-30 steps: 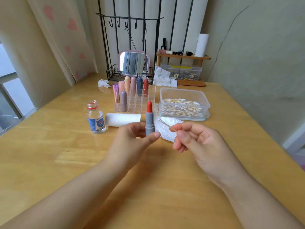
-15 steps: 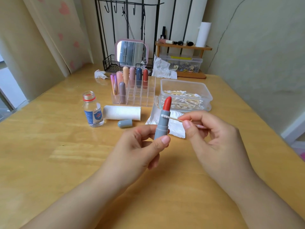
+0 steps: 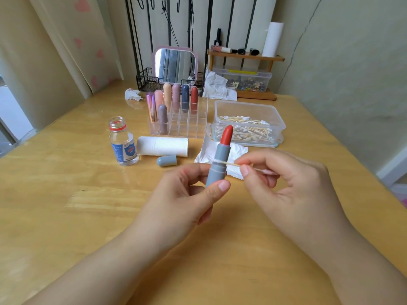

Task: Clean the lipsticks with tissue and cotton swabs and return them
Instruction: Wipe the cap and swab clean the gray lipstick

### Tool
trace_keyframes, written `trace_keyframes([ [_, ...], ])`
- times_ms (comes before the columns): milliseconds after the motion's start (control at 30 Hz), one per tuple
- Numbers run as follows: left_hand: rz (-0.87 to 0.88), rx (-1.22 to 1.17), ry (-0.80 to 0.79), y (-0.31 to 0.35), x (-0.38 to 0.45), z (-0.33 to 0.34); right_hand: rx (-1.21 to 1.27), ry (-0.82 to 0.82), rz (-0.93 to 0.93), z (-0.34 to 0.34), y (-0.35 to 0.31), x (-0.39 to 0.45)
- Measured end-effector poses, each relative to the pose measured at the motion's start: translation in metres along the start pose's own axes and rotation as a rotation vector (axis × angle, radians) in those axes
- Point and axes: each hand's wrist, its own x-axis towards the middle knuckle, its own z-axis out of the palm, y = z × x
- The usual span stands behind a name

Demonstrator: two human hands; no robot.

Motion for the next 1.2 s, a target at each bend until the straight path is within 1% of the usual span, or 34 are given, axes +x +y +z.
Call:
trace_keyframes([
  [100,-0.007,0.009,0.029,-0.0007,0.0001,0.0001,-0.040,0.063,0.012,-0.0015,0.0002,0.0013],
  [267,-0.007,0.000,0.053,-0.0011,0.0001,0.0019,-0.007,-0.020,-0.041,-0.0005,-0.0017,-0.0009],
  [367,0.006,0.006,0.053,0.0004,-0.0003,0.0013,-0.020,0.028,-0.020,-0.0024,-0.0017,0.0009],
  [467,0.021,0.014,0.026,0.0008,-0.0004,0.0009,-0.003,0.043,0.001,-0.0036,-0.0001,0.0010],
  [600,0.054,-0.008,-0.042,-0.0038,0.0016,-0.0006,0.069,-0.005,0.003,-0.0022,0.0006,-0.0009],
  [700,0.092,-0.011,-0.110,-0.0065,0.0017,-0.0013,0.084,0.028,0.054,-0.0031,0.0009,0.0001],
  [767,0.084,-0.051,-0.136,-0.0082,0.0014,-0.0008,0.098,0.036,0.081,-0.0030,0.0010,-0.0001],
  [933,0.057,-0.208,-0.186,-0.0073,-0.0016,0.0014,0.100,-0.018,0.050,0.0008,-0.0019,-0.0011],
  [1067,0.023,-0.236,-0.193,-0.0076,-0.0041,0.0034,0.095,-0.020,0.059,0.0013,-0.0027,-0.0007],
  [1200,0.036,-0.253,-0.163,-0.0073,-0.0021,0.0053,0.080,-0.013,0.071,0.0021,-0.0028,-0.0013],
])
